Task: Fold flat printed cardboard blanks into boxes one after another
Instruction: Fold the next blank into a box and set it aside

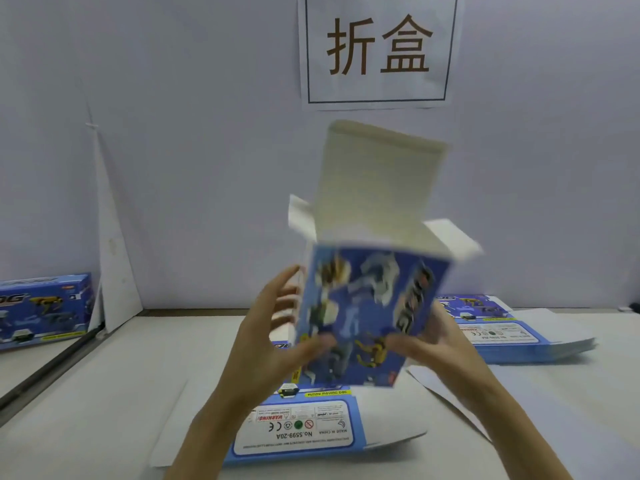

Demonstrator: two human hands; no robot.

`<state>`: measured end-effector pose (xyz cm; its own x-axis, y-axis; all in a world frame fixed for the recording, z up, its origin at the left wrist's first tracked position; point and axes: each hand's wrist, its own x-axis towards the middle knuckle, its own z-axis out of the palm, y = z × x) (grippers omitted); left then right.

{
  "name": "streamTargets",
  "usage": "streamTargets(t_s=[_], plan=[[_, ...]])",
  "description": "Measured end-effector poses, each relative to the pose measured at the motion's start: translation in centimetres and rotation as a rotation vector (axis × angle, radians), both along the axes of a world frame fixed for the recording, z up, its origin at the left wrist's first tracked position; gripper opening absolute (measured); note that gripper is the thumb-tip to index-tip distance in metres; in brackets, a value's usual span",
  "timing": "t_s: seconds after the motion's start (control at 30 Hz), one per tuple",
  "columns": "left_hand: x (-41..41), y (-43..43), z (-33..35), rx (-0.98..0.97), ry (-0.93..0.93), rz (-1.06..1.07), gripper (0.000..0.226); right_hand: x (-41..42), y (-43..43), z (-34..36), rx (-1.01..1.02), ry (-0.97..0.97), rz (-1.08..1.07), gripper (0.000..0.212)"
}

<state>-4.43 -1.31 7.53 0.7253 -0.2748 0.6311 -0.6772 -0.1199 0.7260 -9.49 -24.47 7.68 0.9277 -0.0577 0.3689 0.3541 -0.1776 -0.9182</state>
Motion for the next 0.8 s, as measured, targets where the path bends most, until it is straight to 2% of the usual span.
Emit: streamTargets(t_s=[0.07, 0.1, 0.17, 0.27, 0.33, 0.4, 0.53, 0.6, 0.67, 0.73, 0.8], plan=[[0.1, -1.3, 1.1, -0.035, 0.207, -0.056, 0.069, 0.1, 0.6, 0.6, 0.132, 0.133, 0.030, 0.067], [-0.2, -0.9, 0.9, -0.010, 0.266, -0.177, 0.060, 0.4, 0.9, 0.4, 0.201, 0.244, 0.023, 0.064], [-0.1, 0.2, 0.1, -0.104, 0.401, -0.337, 0.049, 0.6, 1.4, 0.2, 0.289, 0.452, 0.004, 0.058], [-0.2, -1.6, 2.0, -0.129, 0.668, -0.395, 0.064, 0.3, 1.8, 0.0, 0.390, 0.610, 0.067, 0.063], [-0.3, -1.1, 1.7, -0.123, 0.641, -0.395, 0.060, 0.1, 1.7, 0.1, 0.471, 0.647, 0.122, 0.080], [-0.2, -1.4, 1.3, -0.032, 0.500, -0.334, 0.064, -0.1, 1.9, 0.4, 0.493, 0.656, 0.145, 0.086], [-1.0, -1.3, 0.8, -0.084, 0.398, -0.285, 0.058, 0.2, 2.1, 0.0, 0.499, 0.598, 0.120, 0.082], [-1.0, -1.1, 1.5, -0.078, 0.413, -0.337, 0.066, 0.2, 2.2, -0.1, 0.487, 0.514, 0.079, 0.073], [-0.8, -0.4, 2.0, -0.109, 0.478, -0.411, 0.064, 0.3, 2.4, 0.3, 0.446, 0.369, 0.052, 0.065], [-0.8, 1.5, 1.5, -0.090, 0.507, -0.453, 0.055, 0.4, 2.8, 0.7, 0.395, 0.176, 0.043, 0.077], [-0.1, 2.2, 2.7, 0.039, 0.578, -0.399, 0.074, 0.4, 3.5, 0.9, 0.293, 0.001, 0.075, 0.084]])
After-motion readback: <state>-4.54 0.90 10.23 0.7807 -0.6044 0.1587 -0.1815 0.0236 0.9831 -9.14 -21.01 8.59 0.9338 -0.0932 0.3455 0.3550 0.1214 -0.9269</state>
